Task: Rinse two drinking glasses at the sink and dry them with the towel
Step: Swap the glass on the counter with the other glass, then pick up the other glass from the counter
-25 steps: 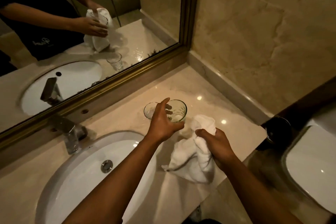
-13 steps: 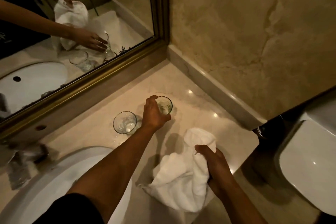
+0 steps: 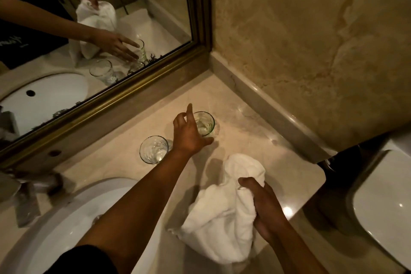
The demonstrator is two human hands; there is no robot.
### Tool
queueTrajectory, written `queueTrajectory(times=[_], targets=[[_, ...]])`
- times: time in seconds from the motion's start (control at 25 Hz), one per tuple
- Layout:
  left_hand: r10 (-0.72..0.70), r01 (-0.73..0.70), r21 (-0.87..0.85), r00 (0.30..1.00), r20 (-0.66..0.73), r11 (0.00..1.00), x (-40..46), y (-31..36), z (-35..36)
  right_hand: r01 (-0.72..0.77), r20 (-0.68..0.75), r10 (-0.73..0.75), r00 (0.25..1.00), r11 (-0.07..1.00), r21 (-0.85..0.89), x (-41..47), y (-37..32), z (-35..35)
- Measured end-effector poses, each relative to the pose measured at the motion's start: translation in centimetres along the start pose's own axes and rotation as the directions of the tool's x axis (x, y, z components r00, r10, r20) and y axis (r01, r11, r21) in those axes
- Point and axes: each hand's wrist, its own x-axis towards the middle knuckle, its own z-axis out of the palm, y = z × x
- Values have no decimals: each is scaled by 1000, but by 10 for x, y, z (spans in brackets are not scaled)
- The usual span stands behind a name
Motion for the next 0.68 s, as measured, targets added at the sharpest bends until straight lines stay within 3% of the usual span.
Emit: queueTrajectory(times=[0.2,0.44,0.68], targets=[[39,-13,79,942,-334,997,-56,-60,-46,1,15,-1,1000,1000,28,3,1,0],[-118,118,17,993,18,993,-58,-112,-58,53,19,-53,998,999,-12,3,5,17],[-97,95,-51,995,-26,994,-45,-118,-45,1,-34,-3,999,999,-47,-10,-1,33]])
